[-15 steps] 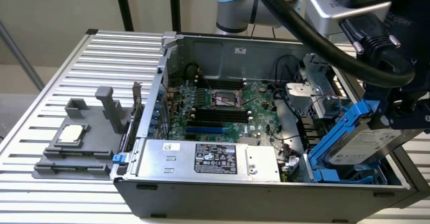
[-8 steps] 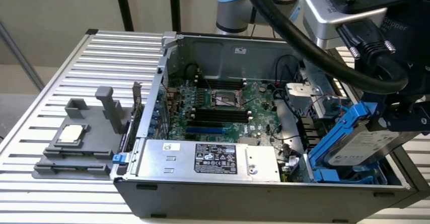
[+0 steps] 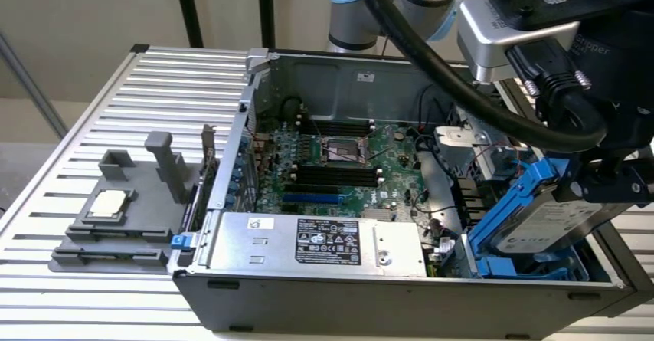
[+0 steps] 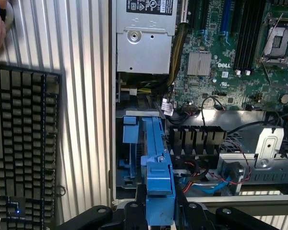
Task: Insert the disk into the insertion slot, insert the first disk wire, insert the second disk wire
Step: 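Insert the disk into the insertion slot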
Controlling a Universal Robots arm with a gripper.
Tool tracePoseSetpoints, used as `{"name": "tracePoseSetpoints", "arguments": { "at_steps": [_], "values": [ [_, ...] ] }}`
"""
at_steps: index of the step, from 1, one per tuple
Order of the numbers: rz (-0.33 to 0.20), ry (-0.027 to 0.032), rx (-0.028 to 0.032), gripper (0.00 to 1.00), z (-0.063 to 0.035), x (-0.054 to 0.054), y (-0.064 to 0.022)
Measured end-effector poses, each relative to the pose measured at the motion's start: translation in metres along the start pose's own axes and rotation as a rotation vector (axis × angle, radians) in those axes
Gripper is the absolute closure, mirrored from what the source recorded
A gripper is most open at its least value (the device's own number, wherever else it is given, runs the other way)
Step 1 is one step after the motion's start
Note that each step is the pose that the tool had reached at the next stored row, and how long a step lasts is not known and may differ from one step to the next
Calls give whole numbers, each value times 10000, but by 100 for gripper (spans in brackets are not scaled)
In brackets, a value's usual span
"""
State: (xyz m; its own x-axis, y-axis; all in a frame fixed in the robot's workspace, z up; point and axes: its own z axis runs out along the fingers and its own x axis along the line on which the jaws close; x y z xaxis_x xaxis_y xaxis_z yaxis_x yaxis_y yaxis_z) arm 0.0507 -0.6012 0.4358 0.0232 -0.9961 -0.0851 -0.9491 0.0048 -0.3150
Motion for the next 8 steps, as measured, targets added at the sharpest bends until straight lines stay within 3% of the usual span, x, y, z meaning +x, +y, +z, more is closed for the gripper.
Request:
{"name": "tracePoseSetpoints", "arguments": {
  "at_steps": [8],
  "values": [
    [0, -2, 0, 68, 24, -48, 7]
  ]
}}
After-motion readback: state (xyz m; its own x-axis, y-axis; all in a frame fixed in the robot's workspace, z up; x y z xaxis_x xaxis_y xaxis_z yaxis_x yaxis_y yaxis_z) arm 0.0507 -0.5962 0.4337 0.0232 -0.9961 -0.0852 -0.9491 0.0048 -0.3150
